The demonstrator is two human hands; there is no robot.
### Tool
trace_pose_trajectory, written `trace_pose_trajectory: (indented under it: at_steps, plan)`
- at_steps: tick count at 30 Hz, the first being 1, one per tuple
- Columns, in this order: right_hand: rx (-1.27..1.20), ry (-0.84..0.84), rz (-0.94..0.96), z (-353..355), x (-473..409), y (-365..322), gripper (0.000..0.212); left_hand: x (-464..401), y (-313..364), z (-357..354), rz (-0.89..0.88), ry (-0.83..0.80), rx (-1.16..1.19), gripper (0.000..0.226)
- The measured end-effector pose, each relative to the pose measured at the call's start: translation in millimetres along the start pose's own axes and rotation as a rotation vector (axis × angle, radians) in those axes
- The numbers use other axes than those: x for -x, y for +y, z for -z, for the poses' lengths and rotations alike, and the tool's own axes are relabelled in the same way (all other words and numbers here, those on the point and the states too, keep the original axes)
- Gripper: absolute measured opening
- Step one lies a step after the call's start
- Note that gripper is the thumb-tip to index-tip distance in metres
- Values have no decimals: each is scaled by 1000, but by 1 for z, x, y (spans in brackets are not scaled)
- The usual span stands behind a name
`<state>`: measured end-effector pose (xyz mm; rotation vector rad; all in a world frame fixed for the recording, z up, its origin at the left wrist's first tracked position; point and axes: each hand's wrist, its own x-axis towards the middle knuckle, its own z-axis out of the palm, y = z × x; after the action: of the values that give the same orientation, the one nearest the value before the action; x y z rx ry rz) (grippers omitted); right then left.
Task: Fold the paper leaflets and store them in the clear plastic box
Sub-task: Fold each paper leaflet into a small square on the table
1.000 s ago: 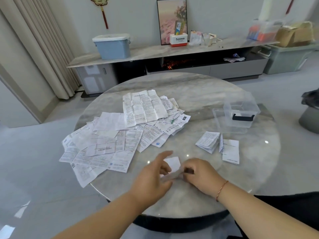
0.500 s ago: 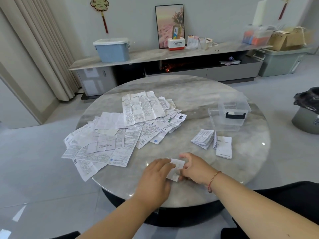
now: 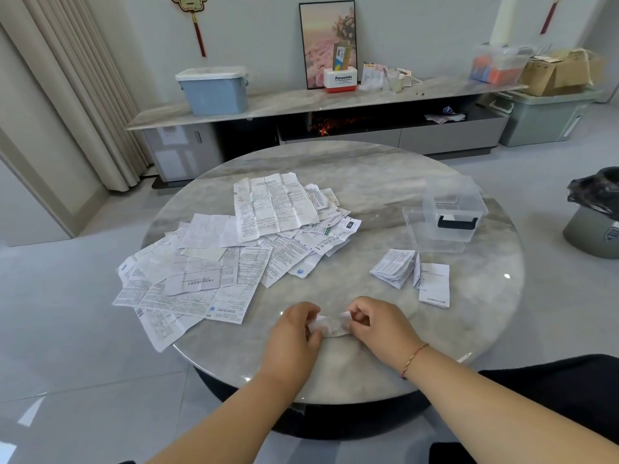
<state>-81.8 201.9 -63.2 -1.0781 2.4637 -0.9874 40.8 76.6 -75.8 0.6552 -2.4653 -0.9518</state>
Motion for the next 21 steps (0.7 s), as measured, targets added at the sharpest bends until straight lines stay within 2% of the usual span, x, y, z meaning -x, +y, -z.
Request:
trace_pose_trajectory:
  at_steps: [2, 5, 7, 10, 14, 16, 18, 21]
  plan:
    - [14, 4, -39, -1, -4, -2, 21, -2, -4, 0, -70, 67, -28, 32]
    - [42, -22, -65, -1, -8, -4, 22, -2, -12, -4, -269, 25, -167, 26]
    - [62, -48, -66, 0, -9, -5, 25, -2, -12, -5, -277, -64, -182, 25]
    - [70, -82, -76, 1, -11, -5, 14, -7, -12, -4, -232, -135, -184, 24]
    - [-155, -85, -168, 5, -16, -6, 26, -12, -10, -2, -257, -109, -210, 13]
    - [-234, -89, -179, 7, -16, -8, 26, -13, -8, -2, -306, -55, -245, 20]
    - [-194, -47, -95, 5, -14, -7, 19, -14, -5, -3, -338, -17, -298, 24]
    - [12, 94, 161, 5, -12, -8, 4, -18, 6, -1, -369, 22, -352, 22]
